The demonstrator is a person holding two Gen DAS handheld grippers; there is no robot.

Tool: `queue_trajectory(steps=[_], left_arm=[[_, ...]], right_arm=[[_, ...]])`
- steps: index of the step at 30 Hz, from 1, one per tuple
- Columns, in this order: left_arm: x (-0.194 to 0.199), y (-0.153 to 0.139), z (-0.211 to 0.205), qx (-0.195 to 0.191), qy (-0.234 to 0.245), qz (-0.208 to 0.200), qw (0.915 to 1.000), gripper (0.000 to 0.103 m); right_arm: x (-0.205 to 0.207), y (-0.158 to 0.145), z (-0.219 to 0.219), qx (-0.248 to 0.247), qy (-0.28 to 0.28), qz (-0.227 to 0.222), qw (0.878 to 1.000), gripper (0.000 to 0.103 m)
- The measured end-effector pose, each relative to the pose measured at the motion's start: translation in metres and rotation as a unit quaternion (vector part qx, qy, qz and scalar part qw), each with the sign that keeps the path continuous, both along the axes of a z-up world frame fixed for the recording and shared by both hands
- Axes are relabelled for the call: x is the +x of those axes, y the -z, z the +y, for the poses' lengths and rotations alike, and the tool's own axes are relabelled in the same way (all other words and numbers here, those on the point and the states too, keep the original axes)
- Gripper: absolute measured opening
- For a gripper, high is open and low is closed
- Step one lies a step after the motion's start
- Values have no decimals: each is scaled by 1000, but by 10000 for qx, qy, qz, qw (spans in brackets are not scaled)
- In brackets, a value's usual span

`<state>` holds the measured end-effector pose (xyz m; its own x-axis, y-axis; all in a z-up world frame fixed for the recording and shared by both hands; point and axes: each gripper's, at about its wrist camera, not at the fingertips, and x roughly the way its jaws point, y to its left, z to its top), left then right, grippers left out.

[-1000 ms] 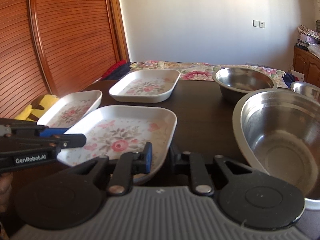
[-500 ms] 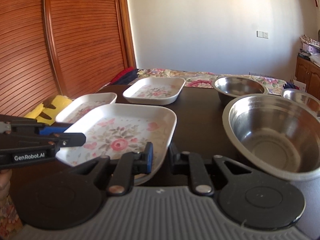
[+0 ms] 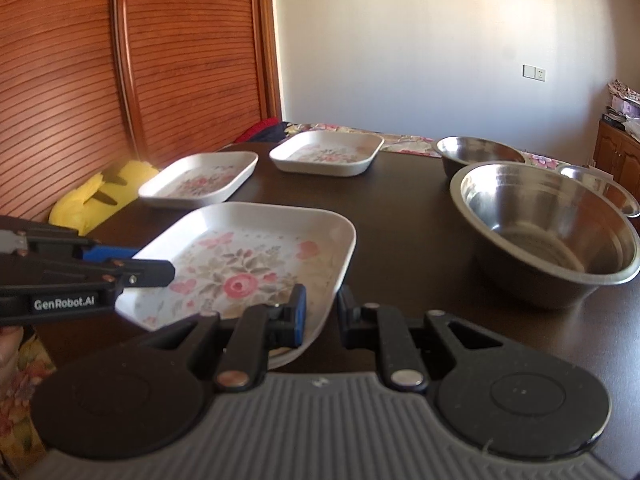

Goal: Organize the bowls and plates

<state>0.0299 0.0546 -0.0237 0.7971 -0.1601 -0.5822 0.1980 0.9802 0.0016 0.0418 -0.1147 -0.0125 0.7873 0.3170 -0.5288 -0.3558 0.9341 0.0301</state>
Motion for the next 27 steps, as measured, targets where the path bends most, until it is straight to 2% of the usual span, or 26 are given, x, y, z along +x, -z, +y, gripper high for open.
queue_trajectory(steps=[18,27], left_arm=[[5,14,3,-13,-57,127,9999,24],[4,13,8,-58,-157,79,9998,25]], right_arm=[[-3,11,2,11,-51,163,9999,19],[-4,9,-1,69,-43,87,9999,19]])
